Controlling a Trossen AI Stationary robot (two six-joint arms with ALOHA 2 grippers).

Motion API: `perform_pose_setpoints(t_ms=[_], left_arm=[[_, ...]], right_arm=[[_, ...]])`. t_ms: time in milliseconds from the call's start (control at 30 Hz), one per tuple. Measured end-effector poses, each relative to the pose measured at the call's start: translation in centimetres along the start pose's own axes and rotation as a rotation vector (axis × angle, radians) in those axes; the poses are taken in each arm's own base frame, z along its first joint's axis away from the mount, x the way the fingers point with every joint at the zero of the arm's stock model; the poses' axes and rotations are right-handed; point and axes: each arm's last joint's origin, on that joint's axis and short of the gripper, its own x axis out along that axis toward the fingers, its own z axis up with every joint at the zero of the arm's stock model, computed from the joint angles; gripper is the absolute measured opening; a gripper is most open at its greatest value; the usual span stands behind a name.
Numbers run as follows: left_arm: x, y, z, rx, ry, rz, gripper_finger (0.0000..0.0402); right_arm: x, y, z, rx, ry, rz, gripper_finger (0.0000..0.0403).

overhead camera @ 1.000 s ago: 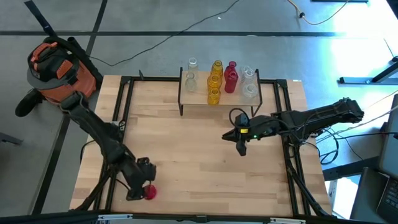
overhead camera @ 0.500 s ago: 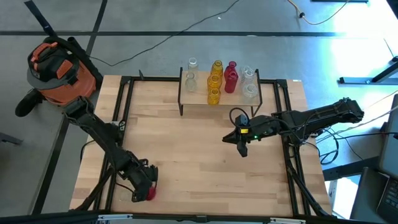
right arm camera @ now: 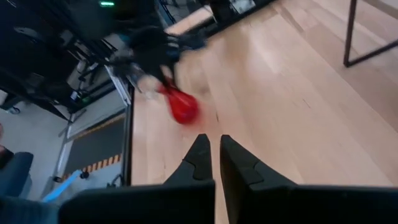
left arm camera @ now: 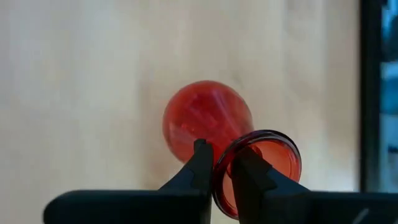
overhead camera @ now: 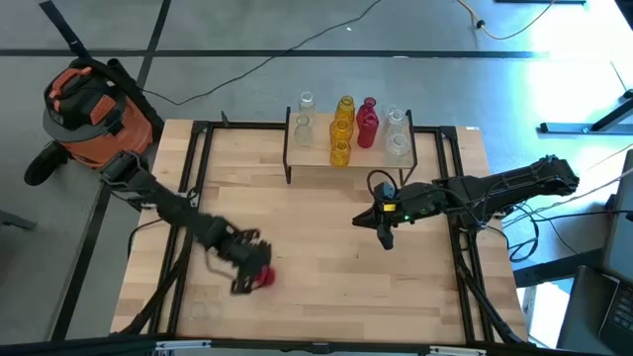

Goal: Sort vases onto shelf
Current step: Put the red vase on the shelf aligned with the other red vase

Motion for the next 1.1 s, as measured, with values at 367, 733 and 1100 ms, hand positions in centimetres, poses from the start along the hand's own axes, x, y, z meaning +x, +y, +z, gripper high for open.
perform_pose_setpoints(t_ms=[367,733,1100], left_arm=[[-5.6,7.0,9.2,0.021,-0.339,-0.007,0.0024],[-15.2,9.3,14.5,-0.106,-0.660,-0.070,0.0022],[-14.7,9.4,14.0,-0.367,-0.523,-0.161,0.0021]], right_arm=[[-0.1,1.0,1.1,-0.087,-0.085,0.151,0.0008],[1.7,1.0,1.0,-0.195,-0.104,0.137,0.0259],[4.0,1.8,2.6,-0.339,-0.098,-0.083,0.0371]])
